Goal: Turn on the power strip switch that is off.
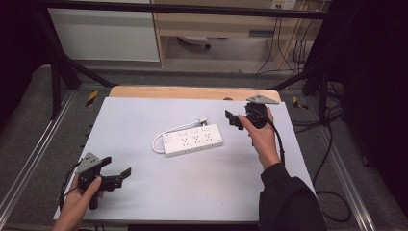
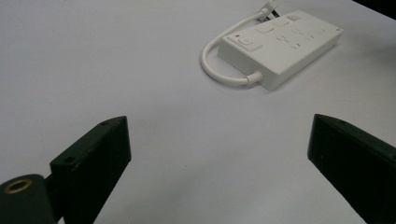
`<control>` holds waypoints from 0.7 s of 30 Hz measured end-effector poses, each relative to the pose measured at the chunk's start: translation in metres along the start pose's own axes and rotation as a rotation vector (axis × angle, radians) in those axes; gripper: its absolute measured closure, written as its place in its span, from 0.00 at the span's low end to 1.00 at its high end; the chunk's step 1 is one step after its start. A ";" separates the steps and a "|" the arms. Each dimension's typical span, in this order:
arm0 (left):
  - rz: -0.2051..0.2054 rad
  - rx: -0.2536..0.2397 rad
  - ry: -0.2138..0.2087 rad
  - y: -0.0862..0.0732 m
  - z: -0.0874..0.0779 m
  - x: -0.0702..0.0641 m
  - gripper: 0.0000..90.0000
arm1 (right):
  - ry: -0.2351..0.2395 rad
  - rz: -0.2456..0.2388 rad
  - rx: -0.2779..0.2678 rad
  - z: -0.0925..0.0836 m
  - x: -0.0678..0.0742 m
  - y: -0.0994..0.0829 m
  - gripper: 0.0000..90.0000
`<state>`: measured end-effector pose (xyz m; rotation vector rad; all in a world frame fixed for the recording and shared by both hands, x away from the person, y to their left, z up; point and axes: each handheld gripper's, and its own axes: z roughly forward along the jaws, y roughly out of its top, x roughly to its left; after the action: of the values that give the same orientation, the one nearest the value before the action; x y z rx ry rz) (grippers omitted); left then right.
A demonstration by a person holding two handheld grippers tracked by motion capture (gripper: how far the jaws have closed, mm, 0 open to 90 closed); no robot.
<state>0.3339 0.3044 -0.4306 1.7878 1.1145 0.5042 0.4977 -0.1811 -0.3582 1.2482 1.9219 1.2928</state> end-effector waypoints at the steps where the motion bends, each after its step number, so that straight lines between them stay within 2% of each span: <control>1: 0.000 0.001 -0.001 0.000 0.001 -0.001 0.07 | 0.001 -0.002 0.003 0.002 0.001 0.000 0.05; 5: -0.001 -0.001 0.001 0.001 0.002 -0.002 0.07 | 0.008 0.004 0.006 0.008 0.007 0.002 0.06; 12: -0.009 -0.003 0.003 0.000 0.000 0.000 0.07 | 0.013 -0.018 0.017 0.020 0.018 0.005 0.06; 21: 0.008 -0.003 -0.013 0.002 0.002 -0.003 0.07 | 0.031 -0.033 0.029 0.024 0.024 0.003 0.06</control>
<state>0.3351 0.3002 -0.4295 1.7915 1.0975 0.4983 0.5070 -0.1483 -0.3636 1.2124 1.9813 1.2783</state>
